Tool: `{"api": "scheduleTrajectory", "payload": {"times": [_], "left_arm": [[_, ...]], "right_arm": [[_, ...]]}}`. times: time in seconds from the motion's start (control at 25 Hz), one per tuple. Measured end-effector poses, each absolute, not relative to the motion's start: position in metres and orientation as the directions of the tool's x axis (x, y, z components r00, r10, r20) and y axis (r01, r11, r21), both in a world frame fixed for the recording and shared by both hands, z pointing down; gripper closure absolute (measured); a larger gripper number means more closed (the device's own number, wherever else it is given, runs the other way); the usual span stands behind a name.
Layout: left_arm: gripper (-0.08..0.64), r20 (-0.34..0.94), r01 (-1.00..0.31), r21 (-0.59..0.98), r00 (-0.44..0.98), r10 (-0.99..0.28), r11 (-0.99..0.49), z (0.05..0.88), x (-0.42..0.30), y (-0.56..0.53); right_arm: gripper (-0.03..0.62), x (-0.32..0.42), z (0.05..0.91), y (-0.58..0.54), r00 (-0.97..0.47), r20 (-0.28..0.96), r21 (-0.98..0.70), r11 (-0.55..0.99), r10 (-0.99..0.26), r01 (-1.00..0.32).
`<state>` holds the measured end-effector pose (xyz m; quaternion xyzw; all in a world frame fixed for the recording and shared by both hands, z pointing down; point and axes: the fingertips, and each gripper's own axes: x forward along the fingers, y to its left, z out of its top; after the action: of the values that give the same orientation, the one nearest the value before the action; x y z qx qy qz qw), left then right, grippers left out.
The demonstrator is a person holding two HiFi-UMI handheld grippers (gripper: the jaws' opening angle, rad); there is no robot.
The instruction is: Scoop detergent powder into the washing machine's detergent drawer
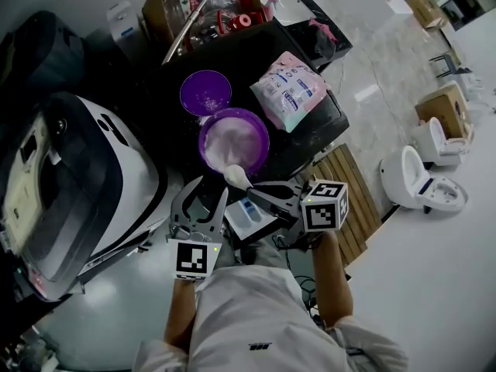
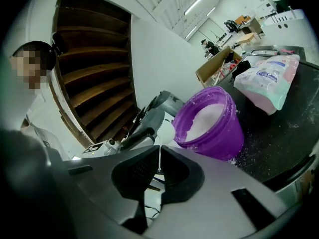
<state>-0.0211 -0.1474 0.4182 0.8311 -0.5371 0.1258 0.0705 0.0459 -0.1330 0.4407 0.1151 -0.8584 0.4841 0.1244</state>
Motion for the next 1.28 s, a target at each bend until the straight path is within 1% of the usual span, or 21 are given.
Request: {"api": "scheduleTrajectory", "payload": {"times": [0.36,0.48,0.72,0.96,1.16,1.28], "left_arm": [[0.383,0.279,-0.881,-0.002,0.454,-0.846,-0.473,0.429,-0.018,-0.094],[0.385,0.297,-0.876,-0.001,0.459,-0.837,-0.481,0.436,-0.016,-0.075],[0.387,0.296,-0.879,0.023,0.461,-0.837,-0.476,0.451,-0.010,-0.044],[0.388,0.310,-0.891,0.048,0.442,-0.841,-0.451,0.477,-0.001,-0.026],[0.388,0.328,-0.910,0.063,0.406,-0.853,-0.409,0.504,0.006,-0.016],[0.388,0.365,-0.926,0.062,0.369,-0.855,-0.373,0.523,0.009,-0.010]], "right_arm": [[0.588,0.063,0.448,-0.076,-0.919,0.353,-0.789,0.472,-0.175,-0.393],[0.588,0.069,0.454,-0.057,-0.913,0.359,-0.790,0.458,-0.193,-0.408],[0.586,0.077,0.471,-0.028,-0.904,0.370,-0.789,0.441,-0.213,-0.427],[0.586,0.084,0.499,-0.014,-0.901,0.388,-0.789,0.434,-0.196,-0.434],[0.586,0.092,0.531,-0.007,-0.892,0.426,-0.786,0.425,-0.154,-0.449],[0.586,0.095,0.551,-0.002,-0.888,0.446,-0.790,0.416,-0.116,-0.451]]}}
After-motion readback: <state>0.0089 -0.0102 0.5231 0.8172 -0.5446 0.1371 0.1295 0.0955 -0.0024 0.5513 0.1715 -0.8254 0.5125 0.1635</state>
